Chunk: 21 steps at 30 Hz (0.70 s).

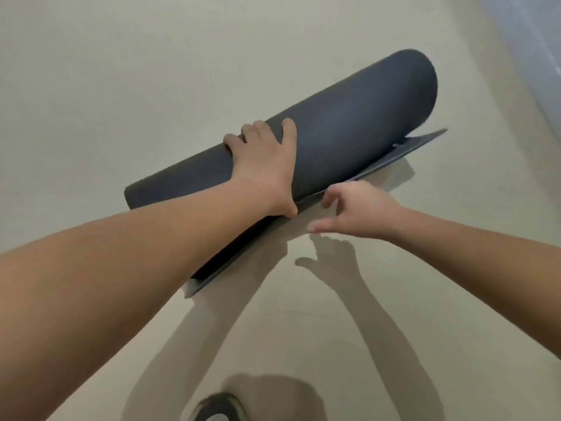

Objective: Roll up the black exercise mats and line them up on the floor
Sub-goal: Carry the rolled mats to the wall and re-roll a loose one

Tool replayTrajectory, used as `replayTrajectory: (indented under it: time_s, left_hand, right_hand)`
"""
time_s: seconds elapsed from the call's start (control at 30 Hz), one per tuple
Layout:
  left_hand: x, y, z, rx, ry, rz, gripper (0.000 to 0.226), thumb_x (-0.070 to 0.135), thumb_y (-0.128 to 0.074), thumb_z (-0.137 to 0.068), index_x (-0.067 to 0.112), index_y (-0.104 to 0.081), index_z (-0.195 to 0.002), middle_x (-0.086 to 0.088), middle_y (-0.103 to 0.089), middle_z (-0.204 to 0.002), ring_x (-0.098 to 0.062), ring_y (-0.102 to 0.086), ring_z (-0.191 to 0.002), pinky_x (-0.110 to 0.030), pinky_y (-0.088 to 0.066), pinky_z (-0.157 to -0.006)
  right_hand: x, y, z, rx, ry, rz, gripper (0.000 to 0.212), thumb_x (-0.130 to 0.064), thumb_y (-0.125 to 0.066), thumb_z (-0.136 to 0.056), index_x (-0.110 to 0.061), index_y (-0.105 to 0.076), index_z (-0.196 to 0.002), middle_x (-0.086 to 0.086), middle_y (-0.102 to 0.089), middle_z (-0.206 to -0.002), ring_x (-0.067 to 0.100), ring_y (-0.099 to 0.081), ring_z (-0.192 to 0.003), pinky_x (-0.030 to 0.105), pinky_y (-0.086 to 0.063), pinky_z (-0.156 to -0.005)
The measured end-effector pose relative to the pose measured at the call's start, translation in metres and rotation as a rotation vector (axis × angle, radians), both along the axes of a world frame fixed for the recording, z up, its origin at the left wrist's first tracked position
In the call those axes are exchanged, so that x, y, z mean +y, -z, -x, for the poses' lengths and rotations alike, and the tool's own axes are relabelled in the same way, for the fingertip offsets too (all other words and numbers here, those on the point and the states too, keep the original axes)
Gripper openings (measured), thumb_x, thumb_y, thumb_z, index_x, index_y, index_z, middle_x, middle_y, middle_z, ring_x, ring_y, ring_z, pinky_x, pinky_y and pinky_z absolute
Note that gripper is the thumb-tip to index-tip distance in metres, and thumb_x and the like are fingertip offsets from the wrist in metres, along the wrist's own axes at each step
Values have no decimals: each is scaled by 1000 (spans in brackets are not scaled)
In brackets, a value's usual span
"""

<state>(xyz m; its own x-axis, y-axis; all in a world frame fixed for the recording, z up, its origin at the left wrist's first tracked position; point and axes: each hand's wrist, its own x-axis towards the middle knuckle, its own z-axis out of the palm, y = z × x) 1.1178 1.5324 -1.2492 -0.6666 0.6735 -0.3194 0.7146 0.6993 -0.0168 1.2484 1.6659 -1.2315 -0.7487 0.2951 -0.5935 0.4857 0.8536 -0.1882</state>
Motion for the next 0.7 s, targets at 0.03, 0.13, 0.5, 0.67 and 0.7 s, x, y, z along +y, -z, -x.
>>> replayTrajectory:
  time_s: [0.03, 0.13, 0.5, 0.67, 0.7]
  left_hand:
    - [10, 3, -11, 48, 101, 19, 154, 67, -89, -52, 13, 5, -162, -34, -32, -151, -51, -36, -138, -67, -35, -109]
    - [38, 4, -27, 139, 322, 45, 152, 65, -87, -62, 14, 15, -162, -36, -20, -160, -51, -24, -150, -70, -28, -117]
    - [97, -13, -5, 126, 495, -24, 148, 77, -82, -53, 25, 2, -163, -20, -45, -145, -39, -49, -131, -54, -44, -106]
    - [90, -4, 1, 120, 487, 5, 151, 77, -83, -53, 23, 4, -164, -21, -45, -144, -39, -49, -129, -54, -45, -104]
    - [89, -5, -3, 103, 482, 29, 151, 77, -83, -54, 23, 5, -164, -21, -44, -144, -39, -48, -129, -54, -45, -104]
  right_hand:
    - [20, -10, -7, 131, -111, -199, 66, -78, -74, -79, -27, -60, -117, -8, -67, -96, 19, -68, -93, 34, -47, -71]
    - [78, -28, -29, 314, -285, -548, 109, -79, -81, -67, -27, -39, -153, 13, -49, -147, 37, -45, -138, 50, -42, -107]
    - [130, -1, -36, 188, -246, -537, 169, -89, -83, -48, -34, 30, -161, 24, 8, -174, 45, 5, -162, 70, -8, -126]
    - [141, -13, -2, 66, -447, -581, 164, -89, -84, -46, -31, 13, -166, 23, -4, -174, 42, -4, -162, 68, -10, -127]
    - [139, -13, -2, 47, -450, -546, 163, -85, -86, -47, -30, 9, -167, 22, -11, -173, 41, -11, -161, 66, -14, -128]
